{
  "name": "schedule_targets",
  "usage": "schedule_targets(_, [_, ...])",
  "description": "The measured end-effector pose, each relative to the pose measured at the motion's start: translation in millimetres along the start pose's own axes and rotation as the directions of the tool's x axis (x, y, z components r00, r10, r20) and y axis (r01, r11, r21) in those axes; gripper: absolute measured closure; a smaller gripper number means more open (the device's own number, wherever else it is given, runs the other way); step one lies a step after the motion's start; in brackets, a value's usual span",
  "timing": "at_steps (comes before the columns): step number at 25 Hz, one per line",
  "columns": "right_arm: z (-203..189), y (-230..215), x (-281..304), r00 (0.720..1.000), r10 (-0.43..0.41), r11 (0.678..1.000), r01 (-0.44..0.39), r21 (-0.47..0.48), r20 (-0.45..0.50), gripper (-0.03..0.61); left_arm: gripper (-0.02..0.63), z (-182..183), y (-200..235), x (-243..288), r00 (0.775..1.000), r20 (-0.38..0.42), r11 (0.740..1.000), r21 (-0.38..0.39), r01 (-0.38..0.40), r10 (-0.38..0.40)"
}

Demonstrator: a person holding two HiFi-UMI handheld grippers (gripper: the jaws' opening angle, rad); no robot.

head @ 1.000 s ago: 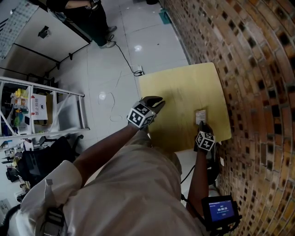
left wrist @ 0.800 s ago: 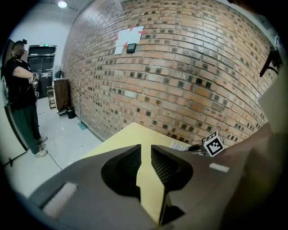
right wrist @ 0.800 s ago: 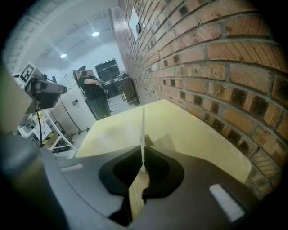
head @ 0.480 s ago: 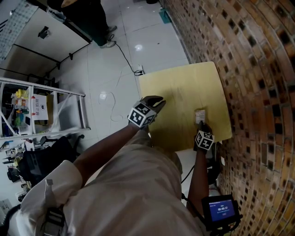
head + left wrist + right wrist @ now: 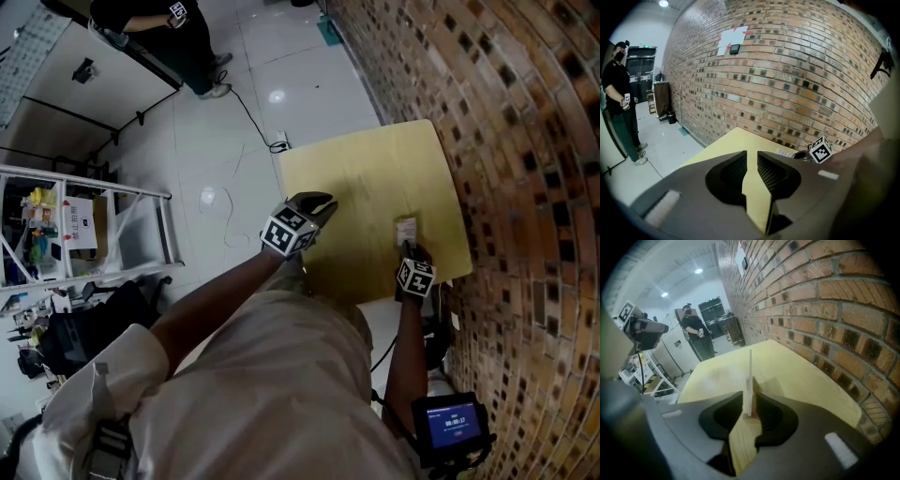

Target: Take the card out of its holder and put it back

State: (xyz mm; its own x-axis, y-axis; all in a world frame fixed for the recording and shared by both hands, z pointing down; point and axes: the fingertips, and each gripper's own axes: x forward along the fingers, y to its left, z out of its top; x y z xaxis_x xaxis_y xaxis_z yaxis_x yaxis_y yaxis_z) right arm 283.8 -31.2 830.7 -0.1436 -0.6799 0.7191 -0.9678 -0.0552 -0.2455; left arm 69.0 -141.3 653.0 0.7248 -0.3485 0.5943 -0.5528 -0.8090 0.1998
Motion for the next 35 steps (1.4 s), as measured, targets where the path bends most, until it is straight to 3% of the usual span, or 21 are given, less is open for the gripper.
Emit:
schedule_targets(2, [8.7, 1.9, -7.5, 1.0, -0.002, 1.0, 0.002, 0.0, 0.024, 0.424, 0.525, -0.2, -1.8, 0.0, 1.0, 0.002, 1.0, 0.007, 0.016, -0.016])
schedule_targets(4, [27.5, 1.2, -19.2, 0.997, -0.019, 1.0, 0.018, 0.011, 0.081, 0.402, 0.525, 3.3, -2.8, 0.5, 0.999, 0.005, 0.999, 0.018, 0.037, -0.037])
schedule_targets(12, [87.0, -11.1, -98.0, 0.947, -0.089, 0.994, 0.066, 0.083, 0.309, 0.403, 0.525, 27.6, -30.1, 27.5, 0.989, -0.003, 0.985, 0.084, 0.149, -0.149])
schedule_targets(21, [109.4, -15.5, -191.5, 0.872, -0.183, 0.983, 0.147, 0.115, 0.453, 0.426, 0.526, 43.5, -67.2, 50.9, 0.969, -0.004, 0.958, 0.149, 0.244, -0.246])
schedule_targets(25, [97.0, -18.7, -216.7, 0.845, -0.242, 0.97, 0.193, 0.15, 0.476, 0.442, 0.528, 35.7, -73.8, 53.8, 0.959, -0.015, 0.949, 0.145, 0.281, -0.282])
schedule_targets(29, [73.7, -20.3, -216.6, 0.841, -0.325, 0.944, 0.259, 0.205, 0.433, 0.453, 0.531, 30.6, -69.5, 46.5, 0.94, -0.043, 0.928, 0.151, 0.34, -0.338])
schedule_targets(35, [67.0, 21.2, -210.5, 0.81, -0.424, 0.899, 0.326, 0.292, 0.405, 0.462, 0.534, 34.6, -34.2, 31.4, 0.91, -0.08, 0.897, 0.156, 0.413, -0.406])
